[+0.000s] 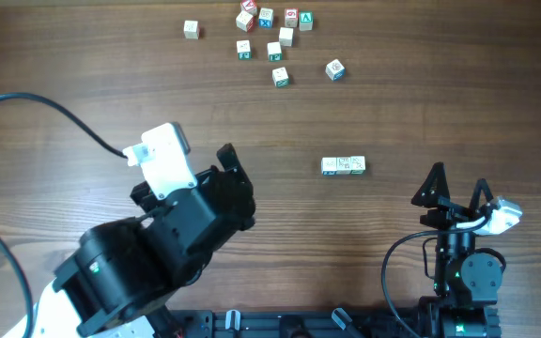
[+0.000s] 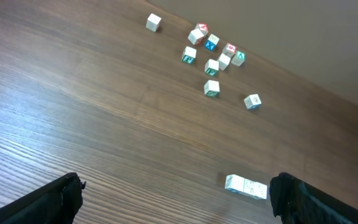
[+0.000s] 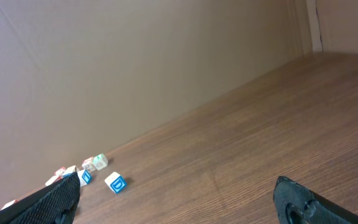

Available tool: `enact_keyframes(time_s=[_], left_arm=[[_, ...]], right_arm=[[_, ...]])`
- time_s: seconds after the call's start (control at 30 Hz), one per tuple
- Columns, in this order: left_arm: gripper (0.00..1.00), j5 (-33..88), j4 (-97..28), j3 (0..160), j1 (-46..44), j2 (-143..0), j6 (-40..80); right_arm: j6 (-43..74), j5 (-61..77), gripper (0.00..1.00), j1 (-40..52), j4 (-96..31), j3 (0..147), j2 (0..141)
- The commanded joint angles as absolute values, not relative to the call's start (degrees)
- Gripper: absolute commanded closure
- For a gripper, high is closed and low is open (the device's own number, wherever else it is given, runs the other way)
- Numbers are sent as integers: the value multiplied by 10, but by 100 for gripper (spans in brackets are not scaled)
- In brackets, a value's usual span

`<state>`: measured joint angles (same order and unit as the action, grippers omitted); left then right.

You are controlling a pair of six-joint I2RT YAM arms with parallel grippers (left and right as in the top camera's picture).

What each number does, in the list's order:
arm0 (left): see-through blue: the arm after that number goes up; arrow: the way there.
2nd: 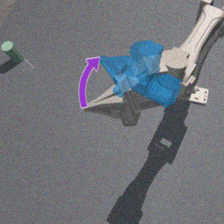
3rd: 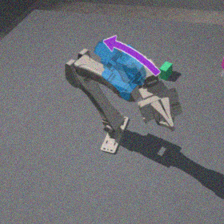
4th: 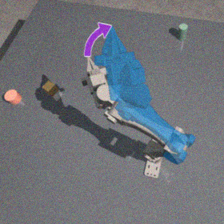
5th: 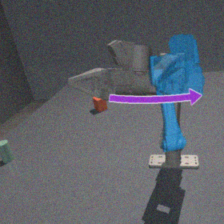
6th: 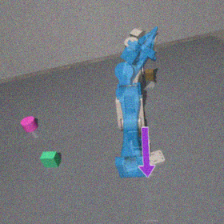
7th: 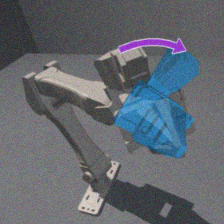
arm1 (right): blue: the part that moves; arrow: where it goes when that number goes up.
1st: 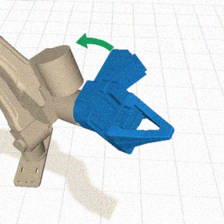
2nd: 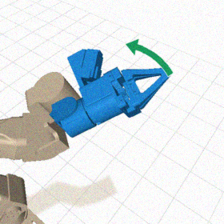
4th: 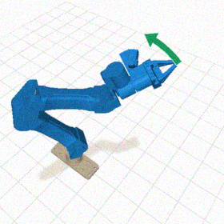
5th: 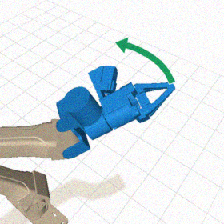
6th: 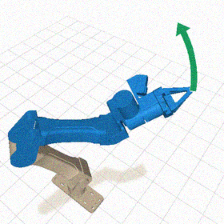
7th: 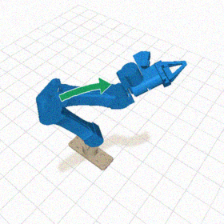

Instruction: Form a horizontal line

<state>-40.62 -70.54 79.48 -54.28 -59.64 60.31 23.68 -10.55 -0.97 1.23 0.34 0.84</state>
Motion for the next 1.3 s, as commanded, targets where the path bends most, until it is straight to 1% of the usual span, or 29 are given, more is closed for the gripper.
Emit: enact_keyframes(time_s=[0.0, 0.13, 0.3, 0.5, 0.67, 0.83, 0.93, 1.1, 1.27], left_arm=[[0, -409, -689, 795, -542, -576, 602], [0, -410, -633, 789, -500, -573, 602], [0, -377, -492, 721, -426, -541, 597], [0, -245, -233, 547, -349, -427, 450], [0, -190, -111, 405, -276, -328, 438], [0, -119, -72, 302, -199, -253, 439], [0, -103, -64, 248, -166, -211, 439], [0, -105, -39, 159, -145, -144, 439], [0, -117, -1, 92, -143, -104, 439]], right_arm=[[227, -99, 0, -11, 13, 3, 4], [227, -99, 0, -11, 13, 3, 4], [227, -99, 0, -11, 13, 3, 4], [227, -99, 0, -11, 13, 3, 4], [227, -99, 0, -11, 13, 3, 4], [227, -99, 0, -11, 13, 3, 4], [227, -99, 0, -11, 13, 3, 4], [227, -99, 0, -11, 13, 3, 4], [227, -99, 0, -11, 13, 3, 4]])
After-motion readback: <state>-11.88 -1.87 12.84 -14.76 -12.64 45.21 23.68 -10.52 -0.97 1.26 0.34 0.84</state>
